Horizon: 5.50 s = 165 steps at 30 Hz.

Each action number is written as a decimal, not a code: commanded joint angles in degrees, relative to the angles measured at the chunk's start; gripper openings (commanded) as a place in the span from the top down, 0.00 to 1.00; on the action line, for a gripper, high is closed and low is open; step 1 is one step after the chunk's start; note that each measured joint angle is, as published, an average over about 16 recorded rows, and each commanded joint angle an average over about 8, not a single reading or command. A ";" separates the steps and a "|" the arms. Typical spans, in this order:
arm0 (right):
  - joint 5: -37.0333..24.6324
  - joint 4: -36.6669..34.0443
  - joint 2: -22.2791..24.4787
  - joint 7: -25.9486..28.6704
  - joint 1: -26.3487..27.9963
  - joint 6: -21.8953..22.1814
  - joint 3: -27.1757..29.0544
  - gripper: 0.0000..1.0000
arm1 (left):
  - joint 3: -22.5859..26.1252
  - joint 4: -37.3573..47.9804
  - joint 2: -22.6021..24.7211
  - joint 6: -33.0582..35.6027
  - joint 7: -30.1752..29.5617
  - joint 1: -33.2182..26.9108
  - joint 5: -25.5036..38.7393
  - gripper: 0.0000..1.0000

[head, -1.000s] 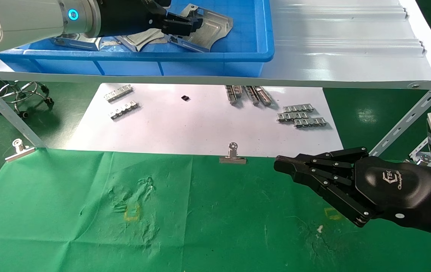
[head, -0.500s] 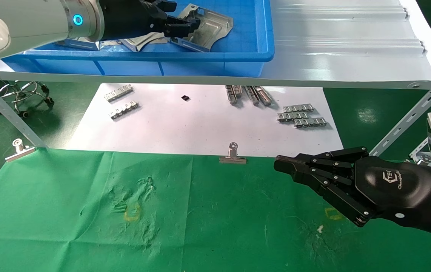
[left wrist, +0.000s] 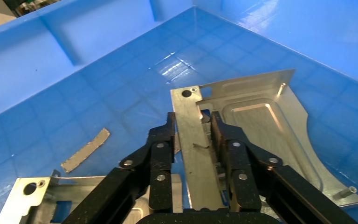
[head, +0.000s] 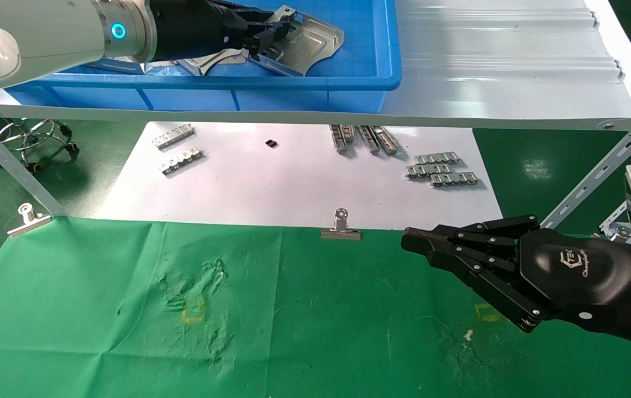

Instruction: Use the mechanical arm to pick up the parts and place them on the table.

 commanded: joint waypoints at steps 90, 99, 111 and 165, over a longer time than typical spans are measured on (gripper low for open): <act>0.00 0.00 0.00 0.00 0.00 0.00 0.00 1.00 | 20.42 -14.62 -25.51 31.26 47.09 19.17 -10.39 0.00; 0.00 0.00 0.00 0.00 0.00 0.00 0.00 0.82 | 19.91 -14.40 -26.79 34.29 46.43 17.71 -11.46 0.00; 0.00 0.00 0.00 0.00 0.00 0.00 0.00 0.37 | 19.17 -21.68 -31.80 45.05 31.67 17.66 -19.90 0.00; 0.00 0.00 0.00 0.00 0.00 0.00 0.00 0.00 | -20.05 -60.17 -41.61 38.90 0.86 50.89 -33.77 0.00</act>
